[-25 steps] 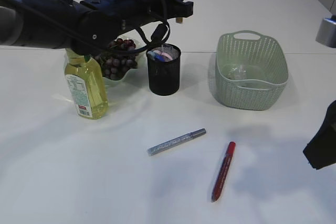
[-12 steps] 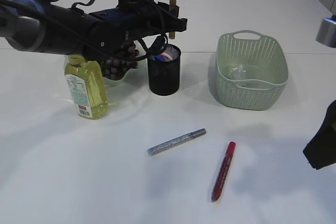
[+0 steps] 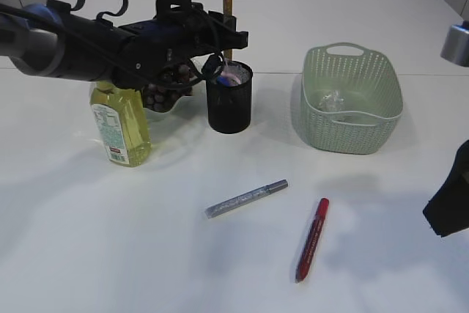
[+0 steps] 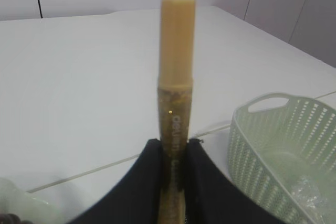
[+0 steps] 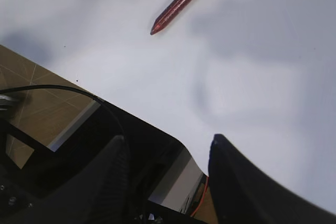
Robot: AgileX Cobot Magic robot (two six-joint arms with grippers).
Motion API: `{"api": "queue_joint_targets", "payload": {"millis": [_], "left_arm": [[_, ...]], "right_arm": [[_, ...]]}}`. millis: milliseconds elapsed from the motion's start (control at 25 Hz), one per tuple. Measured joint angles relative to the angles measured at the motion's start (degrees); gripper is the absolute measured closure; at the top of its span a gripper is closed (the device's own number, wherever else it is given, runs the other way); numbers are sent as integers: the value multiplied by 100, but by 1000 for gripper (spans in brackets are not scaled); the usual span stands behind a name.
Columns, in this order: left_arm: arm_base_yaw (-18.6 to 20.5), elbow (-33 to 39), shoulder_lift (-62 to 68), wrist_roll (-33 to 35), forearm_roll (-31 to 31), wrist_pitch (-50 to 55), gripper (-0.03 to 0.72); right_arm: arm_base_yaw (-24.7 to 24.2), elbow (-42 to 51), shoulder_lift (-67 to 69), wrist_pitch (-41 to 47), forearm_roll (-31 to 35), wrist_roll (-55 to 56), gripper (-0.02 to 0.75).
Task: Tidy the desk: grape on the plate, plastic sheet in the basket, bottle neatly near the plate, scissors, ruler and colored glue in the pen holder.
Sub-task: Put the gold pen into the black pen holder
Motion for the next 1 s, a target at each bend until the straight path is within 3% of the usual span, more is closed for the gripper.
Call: {"api": "queue_joint_targets", "payload": {"millis": [600, 1000], "left_arm": [[0, -44, 142, 0, 33, -140, 585], [0, -44, 142, 0, 83, -199, 521]], "right_arm": [[0, 0, 0, 0, 0, 0, 339], [0, 0, 0, 0, 0, 0, 341]]}}
